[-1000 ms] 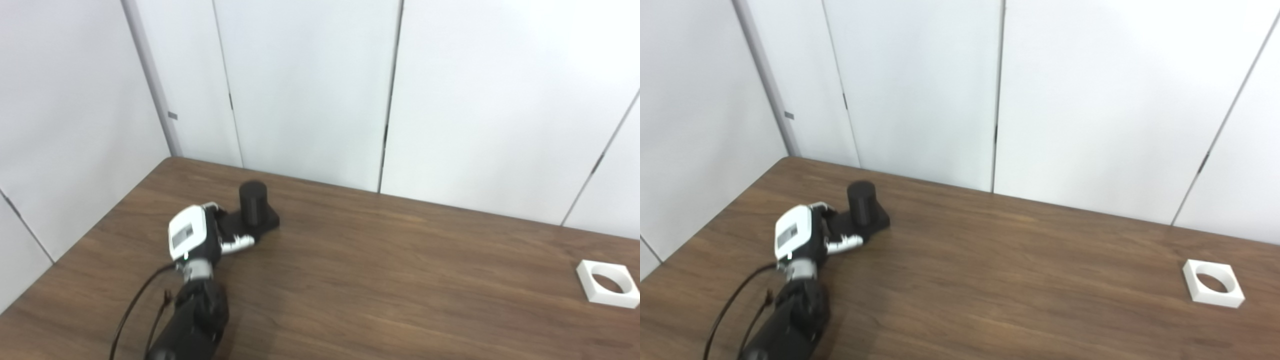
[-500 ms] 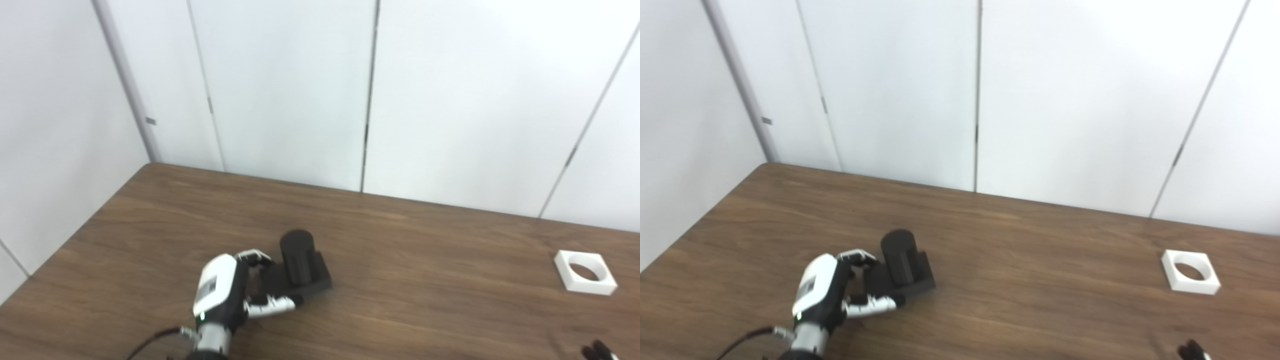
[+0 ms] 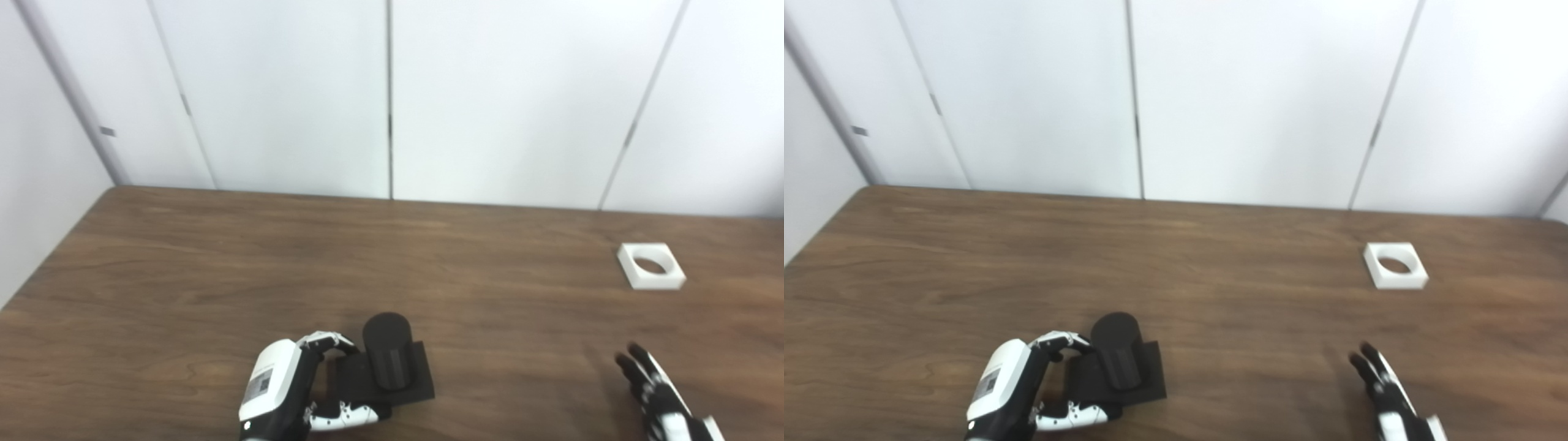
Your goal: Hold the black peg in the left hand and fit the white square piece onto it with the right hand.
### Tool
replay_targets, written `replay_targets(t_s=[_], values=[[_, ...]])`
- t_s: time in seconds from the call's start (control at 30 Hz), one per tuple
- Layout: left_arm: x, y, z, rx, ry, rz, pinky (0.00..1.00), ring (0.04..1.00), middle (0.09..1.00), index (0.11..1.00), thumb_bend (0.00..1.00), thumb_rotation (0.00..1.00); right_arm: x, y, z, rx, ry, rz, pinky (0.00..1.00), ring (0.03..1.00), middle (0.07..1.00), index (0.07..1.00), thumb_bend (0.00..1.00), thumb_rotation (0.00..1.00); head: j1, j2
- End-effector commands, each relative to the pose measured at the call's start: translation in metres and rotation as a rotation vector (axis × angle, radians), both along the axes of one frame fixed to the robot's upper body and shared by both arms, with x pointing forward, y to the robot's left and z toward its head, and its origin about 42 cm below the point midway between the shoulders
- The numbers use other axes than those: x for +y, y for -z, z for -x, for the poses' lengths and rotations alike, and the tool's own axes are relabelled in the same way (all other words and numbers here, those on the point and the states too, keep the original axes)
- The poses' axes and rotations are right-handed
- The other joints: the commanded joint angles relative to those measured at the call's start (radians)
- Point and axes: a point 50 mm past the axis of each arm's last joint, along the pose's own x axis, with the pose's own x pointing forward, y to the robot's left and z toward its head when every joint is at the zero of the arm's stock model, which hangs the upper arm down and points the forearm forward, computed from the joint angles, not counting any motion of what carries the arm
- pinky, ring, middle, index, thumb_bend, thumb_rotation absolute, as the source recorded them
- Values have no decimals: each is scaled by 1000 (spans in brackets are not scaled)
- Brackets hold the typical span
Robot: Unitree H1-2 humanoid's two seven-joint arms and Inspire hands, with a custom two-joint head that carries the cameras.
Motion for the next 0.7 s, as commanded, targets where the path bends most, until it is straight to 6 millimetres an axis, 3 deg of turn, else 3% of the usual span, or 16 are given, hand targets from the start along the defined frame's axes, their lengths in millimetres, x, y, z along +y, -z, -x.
replay_targets(t_s=[0.0, 0.5, 0.67], values=[[-14, 4, 8, 10, 95, 9, 697, 793, 744, 487, 516, 43, 6, -12, 2, -40, 17, 6, 1000, 948, 908, 929, 490, 1000, -4, 4], [-37, 39, 27, 26, 282, -70, 701, 805, 759, 485, 519, 44, 10, -15, 4, -29, 24, 3, 1000, 935, 895, 915, 556, 1000, -60, 34], [-38, 45, 28, 11, 311, -131, 839, 816, 767, 486, 520, 45, 11, -16, 3, -24, 25, -4, 1000, 936, 894, 912, 556, 1000, -67, 37]])
